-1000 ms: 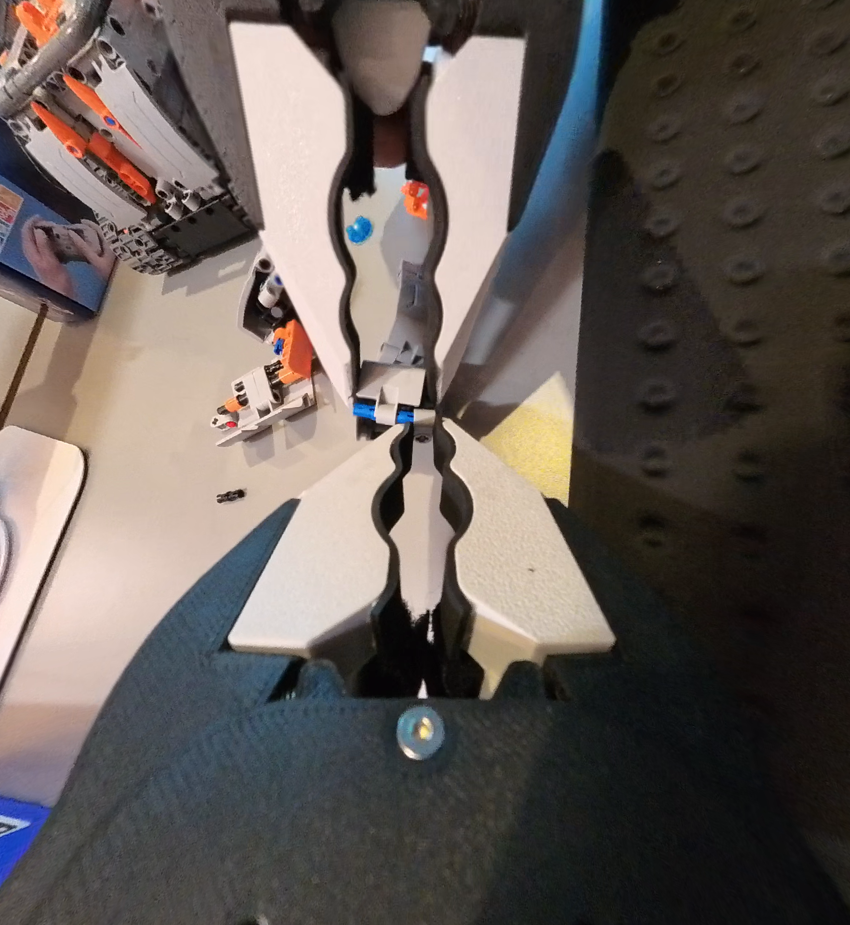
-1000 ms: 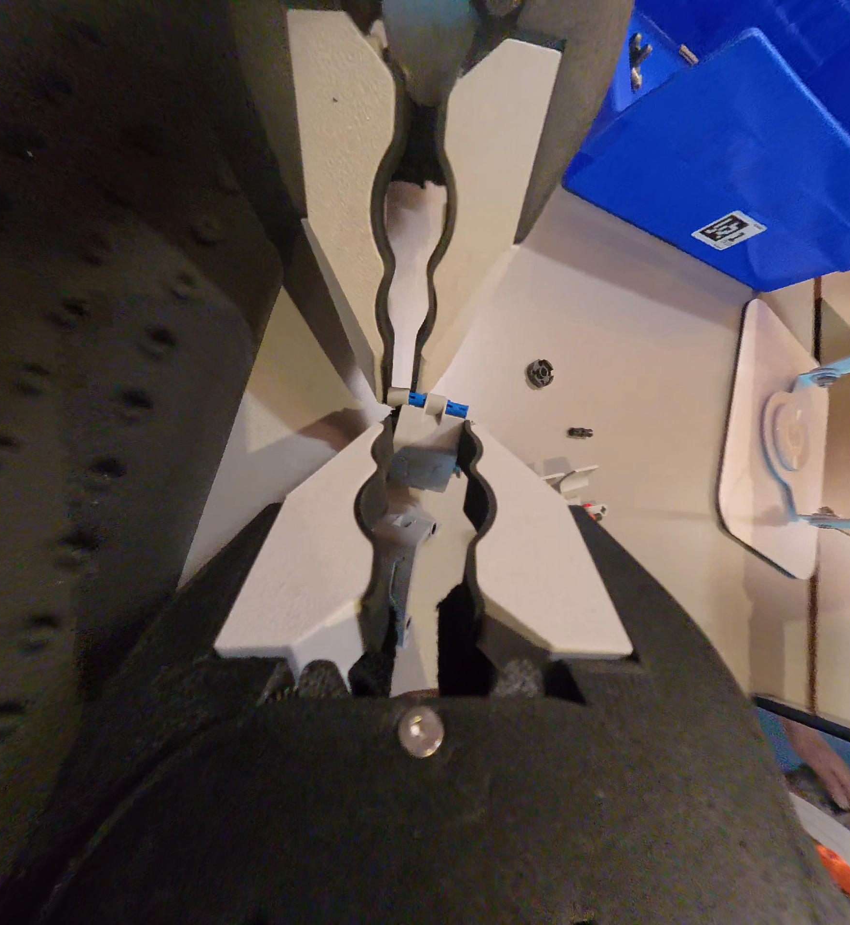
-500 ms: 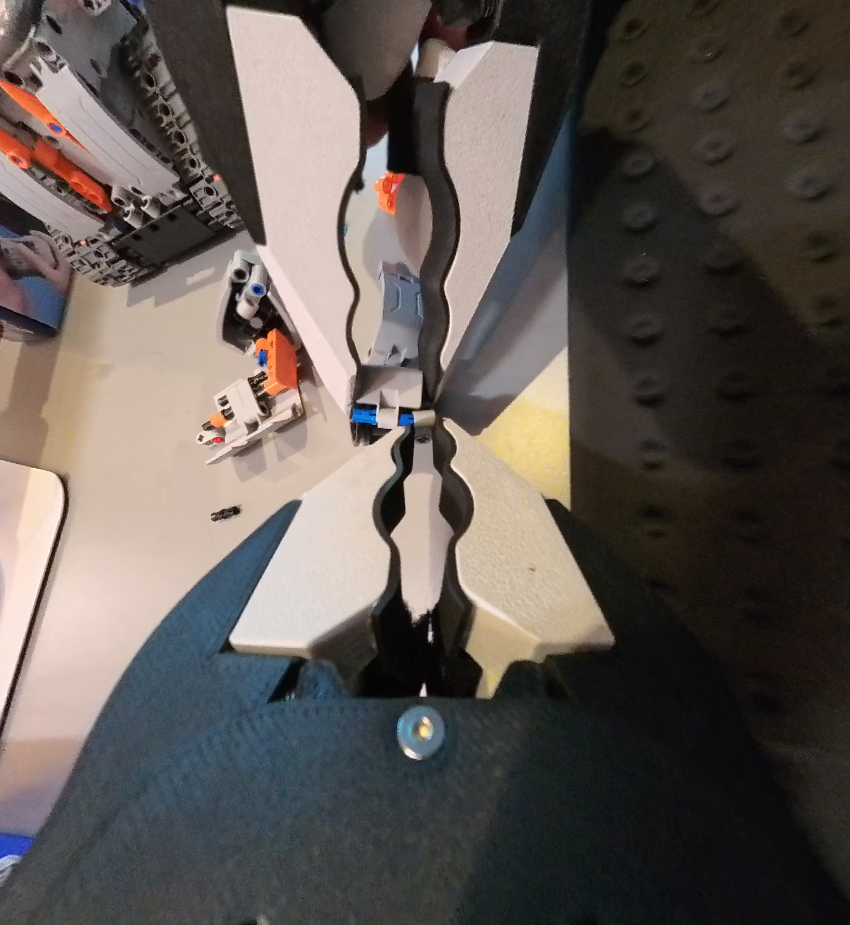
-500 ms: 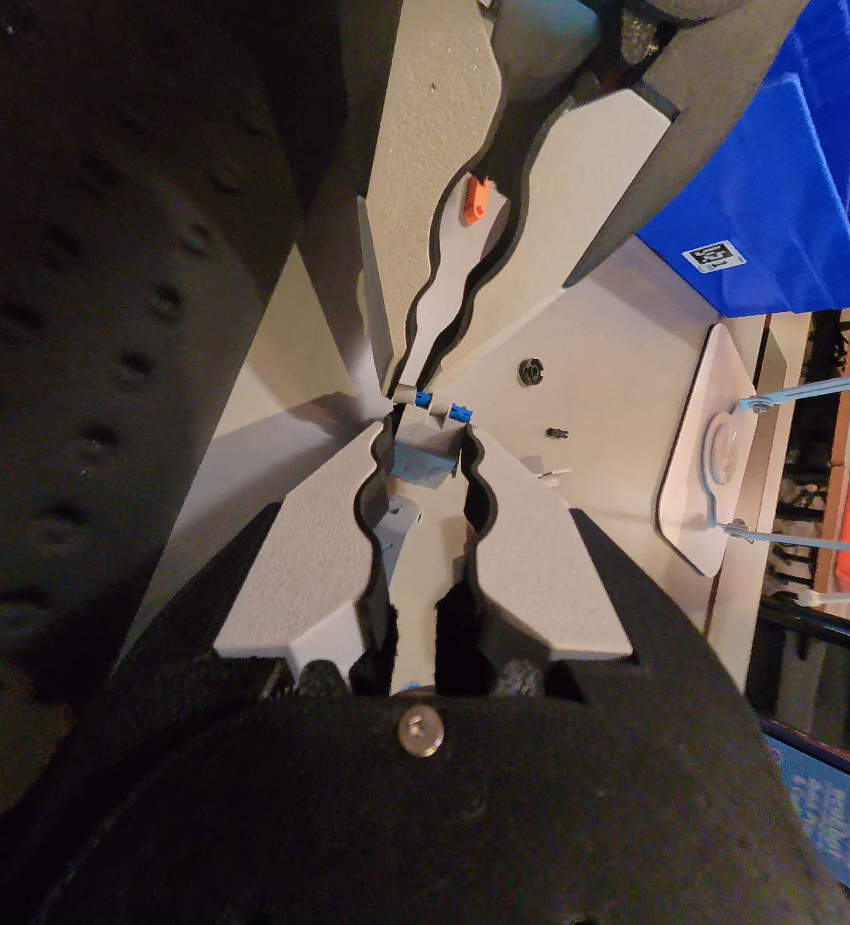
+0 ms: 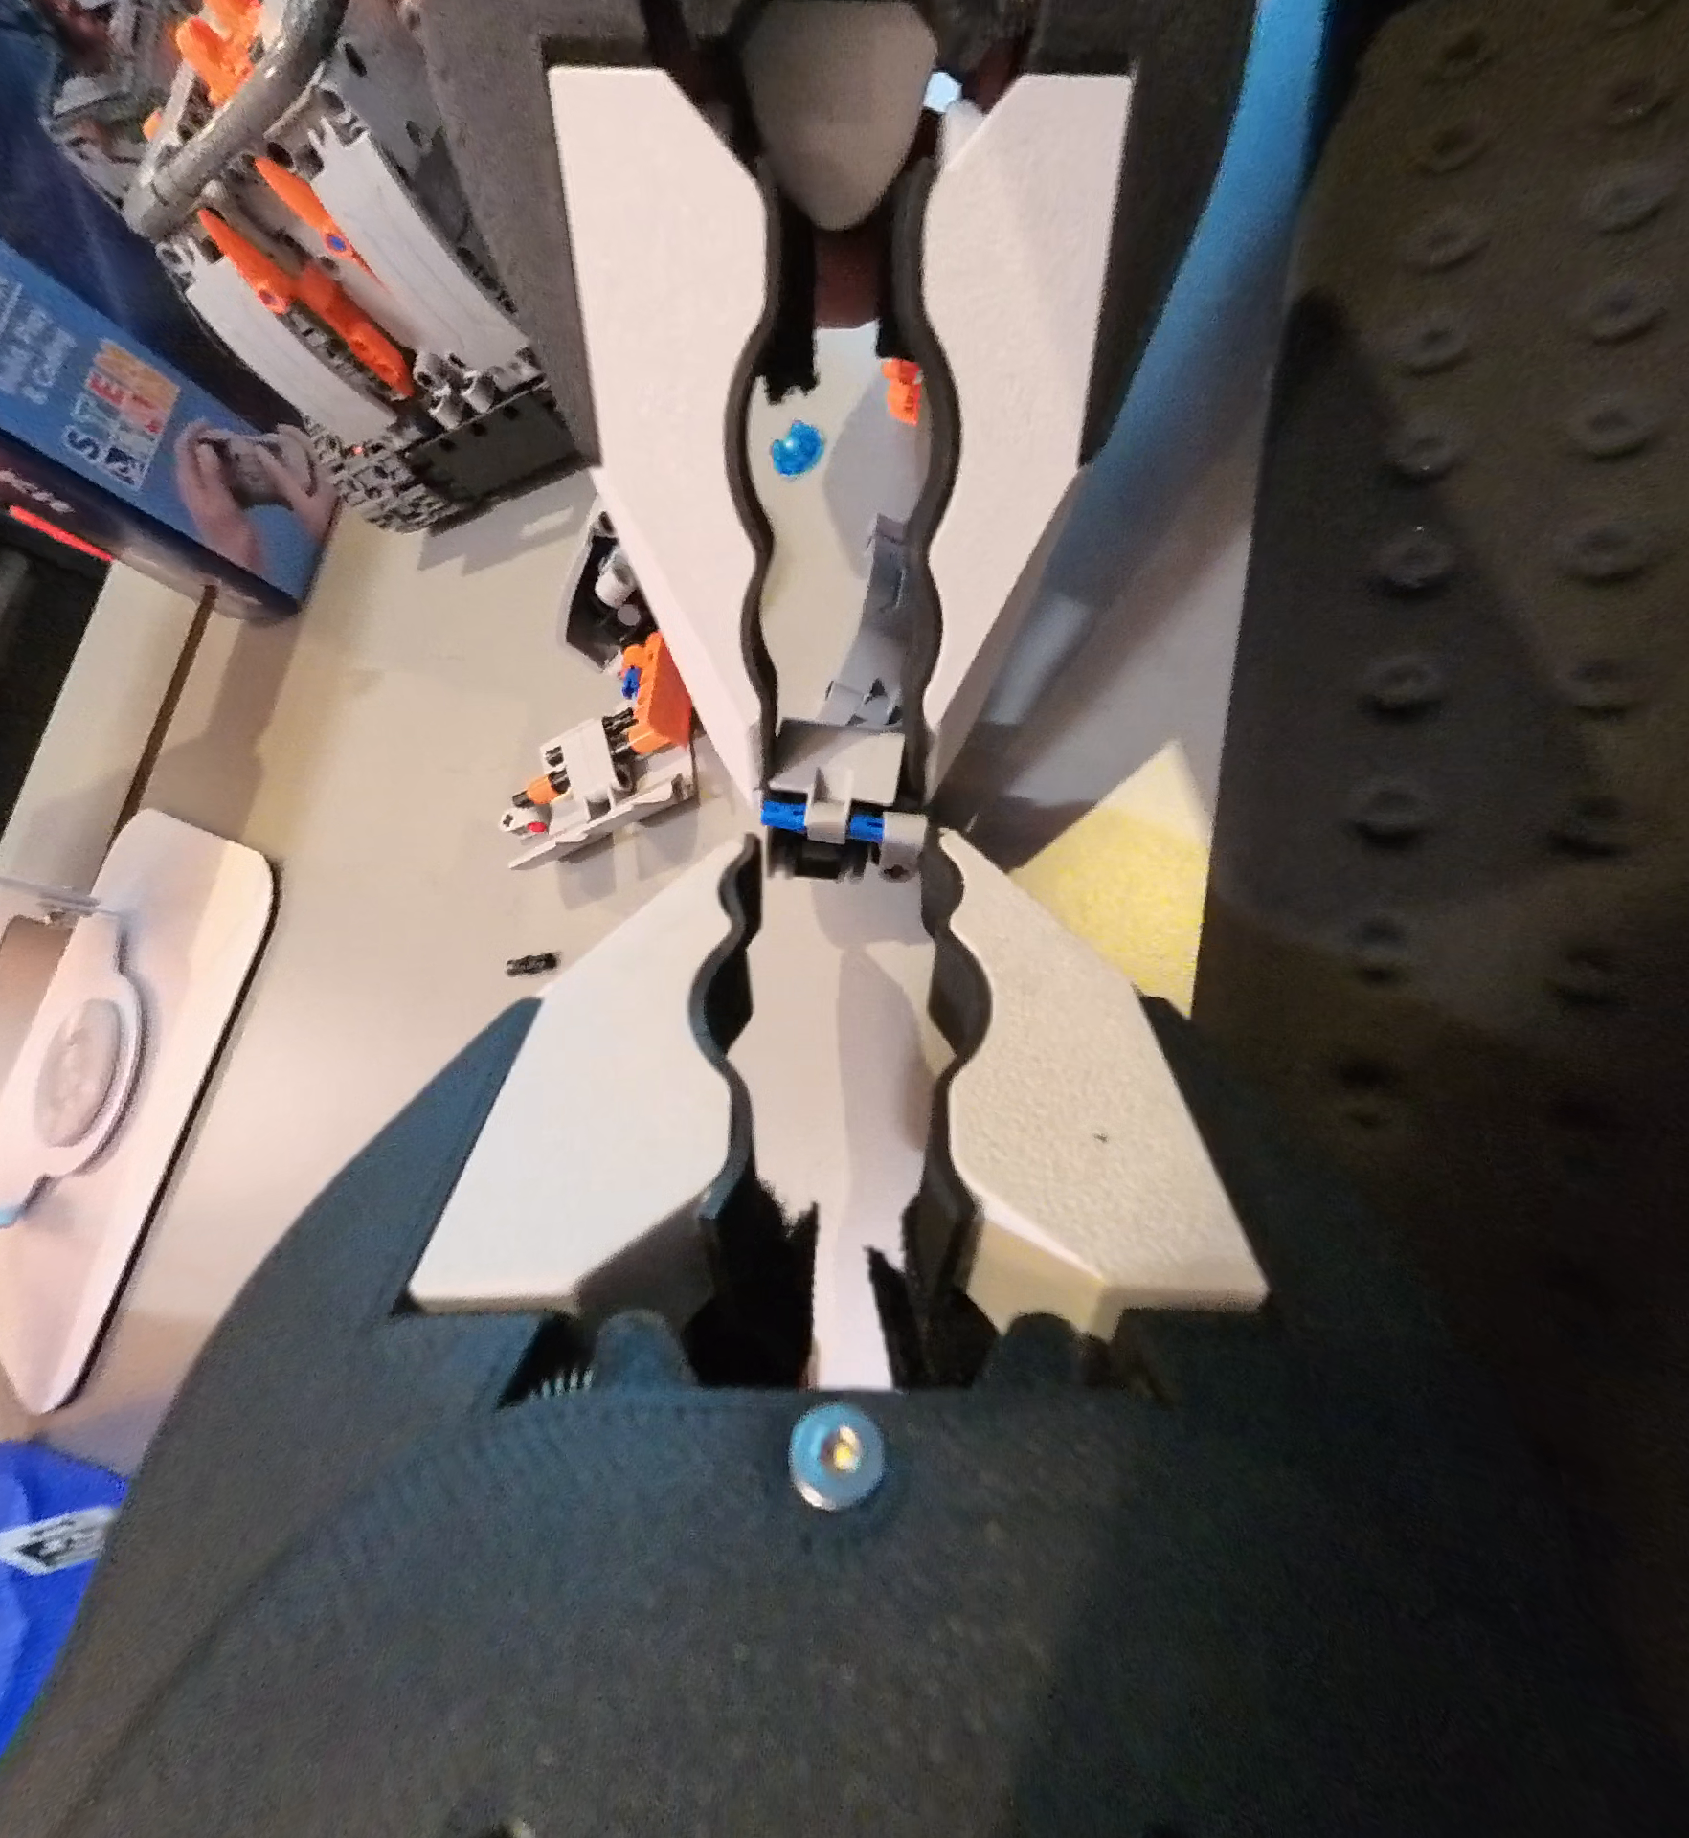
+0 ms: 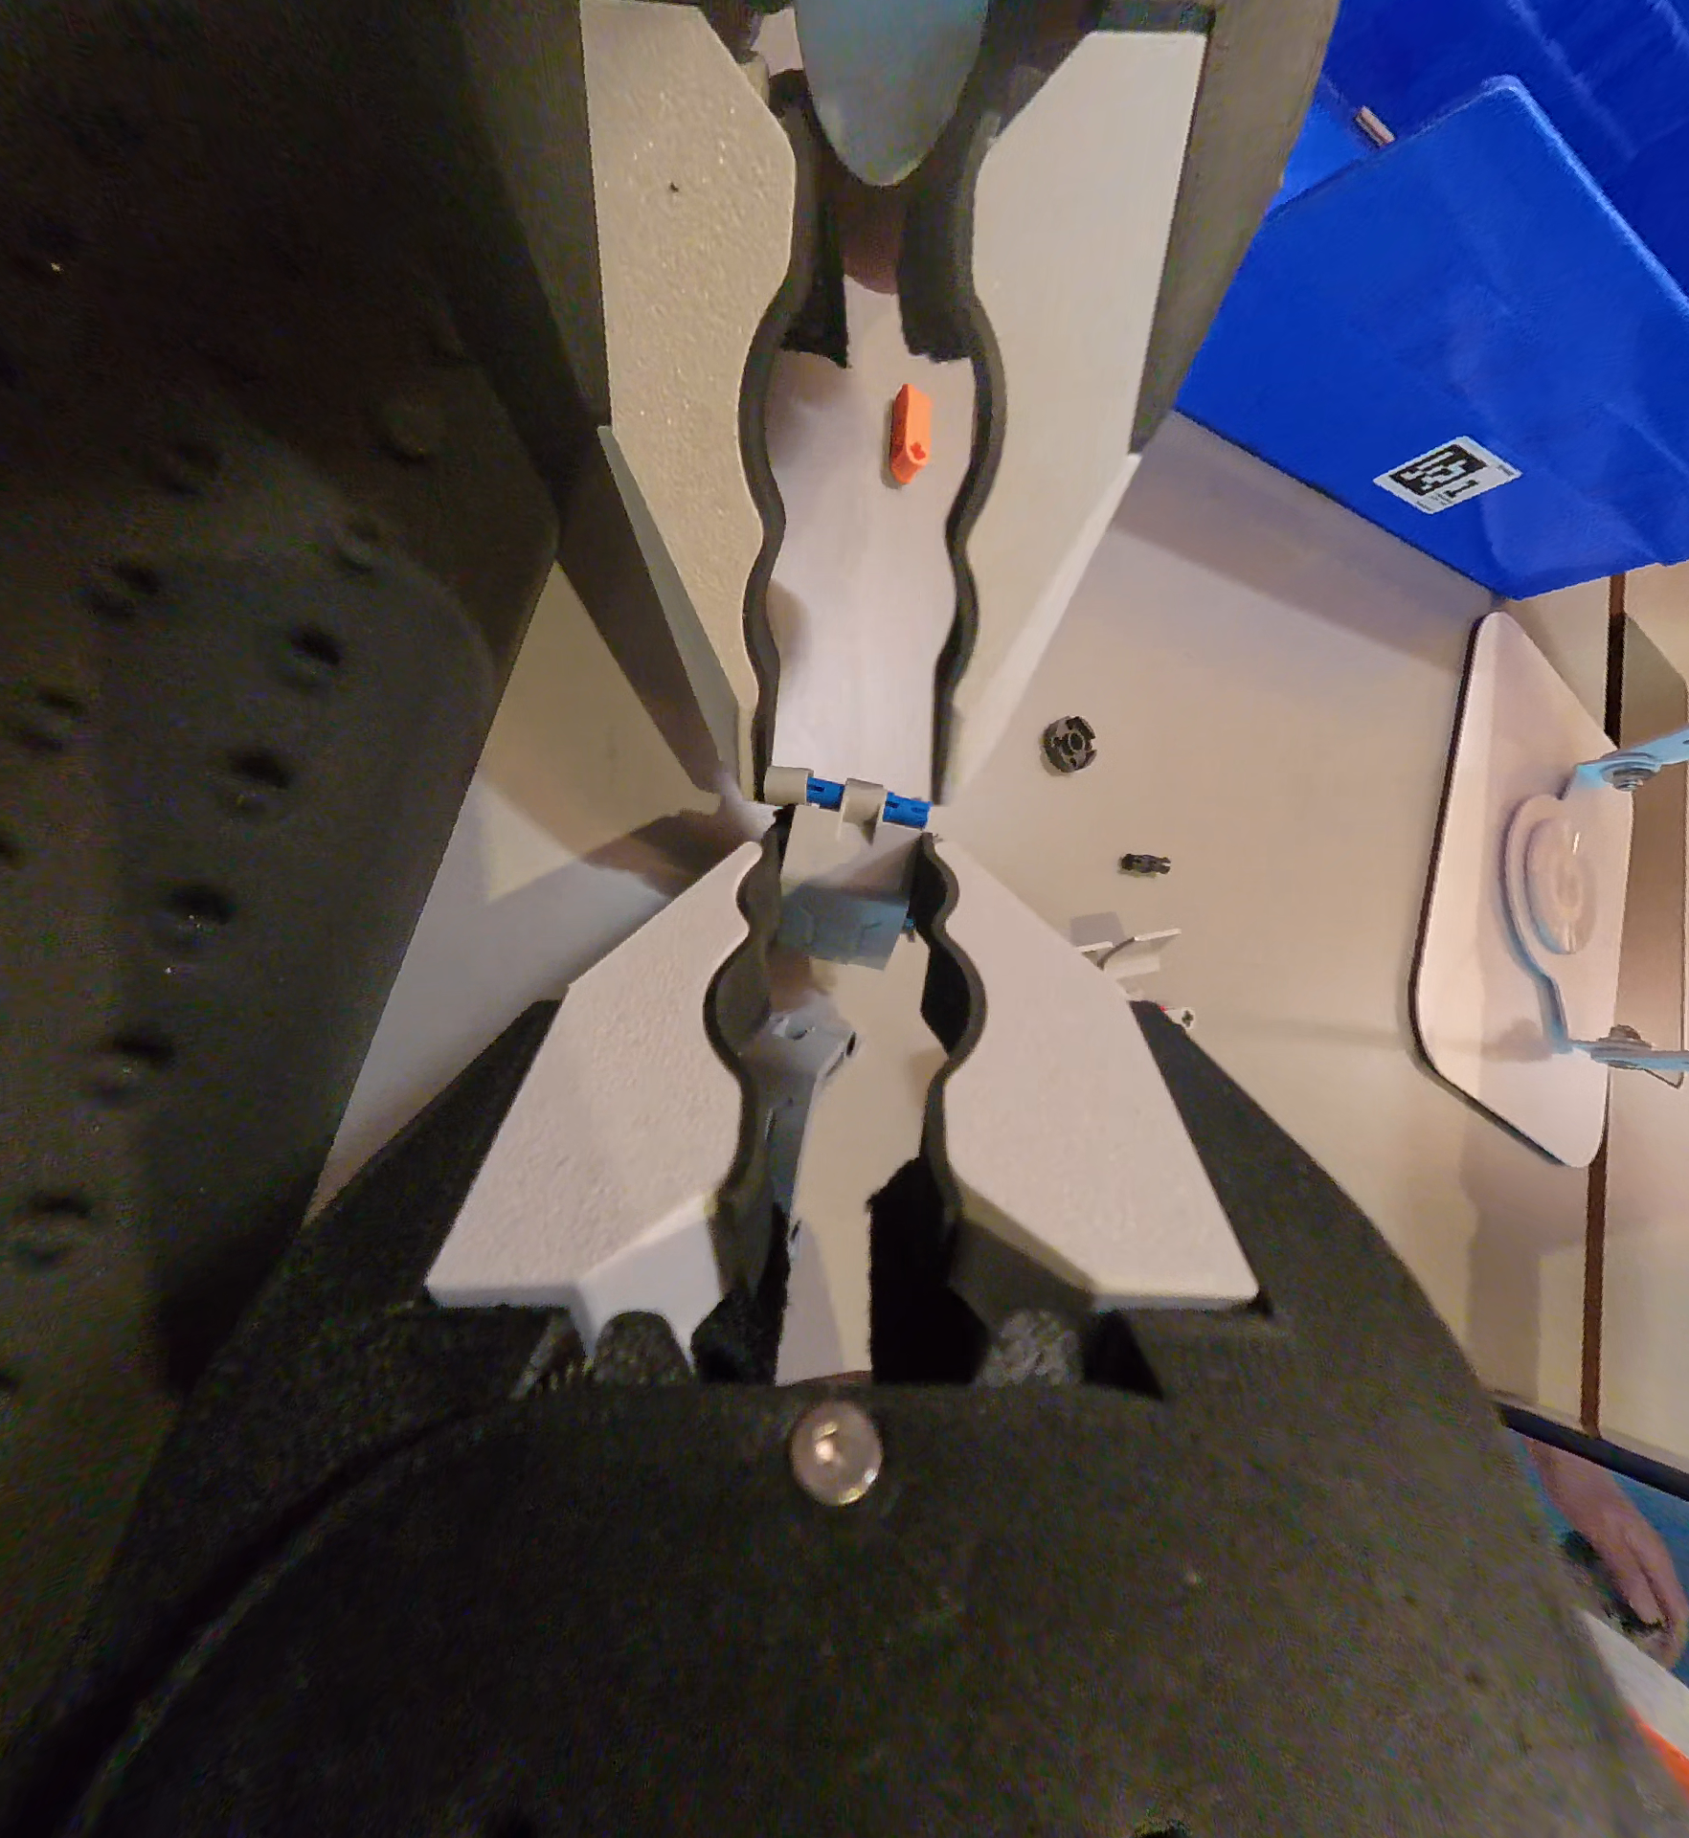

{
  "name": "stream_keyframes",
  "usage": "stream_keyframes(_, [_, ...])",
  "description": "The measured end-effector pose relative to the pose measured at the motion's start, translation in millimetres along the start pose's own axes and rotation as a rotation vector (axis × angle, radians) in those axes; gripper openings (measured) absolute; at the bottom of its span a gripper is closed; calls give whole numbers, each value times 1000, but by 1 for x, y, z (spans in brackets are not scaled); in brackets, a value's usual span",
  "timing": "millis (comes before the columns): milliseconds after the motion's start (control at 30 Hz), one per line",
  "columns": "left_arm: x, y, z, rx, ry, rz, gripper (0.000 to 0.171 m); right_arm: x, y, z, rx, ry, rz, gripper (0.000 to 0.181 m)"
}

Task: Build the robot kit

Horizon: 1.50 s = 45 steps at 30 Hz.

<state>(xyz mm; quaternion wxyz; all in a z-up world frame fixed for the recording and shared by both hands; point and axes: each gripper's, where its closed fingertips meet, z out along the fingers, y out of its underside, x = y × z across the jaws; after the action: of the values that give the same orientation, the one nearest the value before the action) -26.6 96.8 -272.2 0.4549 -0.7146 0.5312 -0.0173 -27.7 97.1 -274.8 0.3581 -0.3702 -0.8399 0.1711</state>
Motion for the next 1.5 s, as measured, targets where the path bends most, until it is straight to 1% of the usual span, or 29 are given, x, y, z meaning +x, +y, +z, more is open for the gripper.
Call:
stream_keyframes(67, [4,2,2,-19,8,33,17,1,1,0,-6,4,-6,24])
stream_keyframes(233, [9,3,4,-31,39,68,12,-1,0,0,-14,3,-26,24])
stream_keyframes(267, [14,3,5,-37,67,80,4,-2,0,0,-14,-1,-28,23])
stream_keyframes(367, [13,4,7,-53,65,108,4,-2,1,0,-26,2,-39,23])
stream_keyframes(600, [12,2,8,-44,103,64,4,-1,2,-1,-22,-11,-22,24])
stream_keyframes(933, [8,0,1,-15,28,52,7,2,1,-1,35,-21,59,24])
stream_keyframes(967, [5,0,1,-14,10,50,12,3,2,-1,31,-16,61,25])
stream_keyframes(1000, [-3,-2,-1,-1,-38,40,28,3,1,0,36,-18,67,24])
stream_keyframes(1033, [-4,-3,-2,5,-40,30,31,2,1,0,40,-22,75,25])
stream_keyframes(1100, [-1,-2,-1,5,-29,36,25,3,1,0,39,-20,74,24])
stream_keyframes(1133, [-1,-2,-1,0,-37,44,25,3,1,0,38,-18,74,24])
stream_keyframes(1167, [0,-2,-1,-2,-28,47,21,3,1,0,35,-15,71,25])
stream_keyframes(1500, [0,-4,1,-14,-29,67,18,4,3,0,-26,33,1,24])
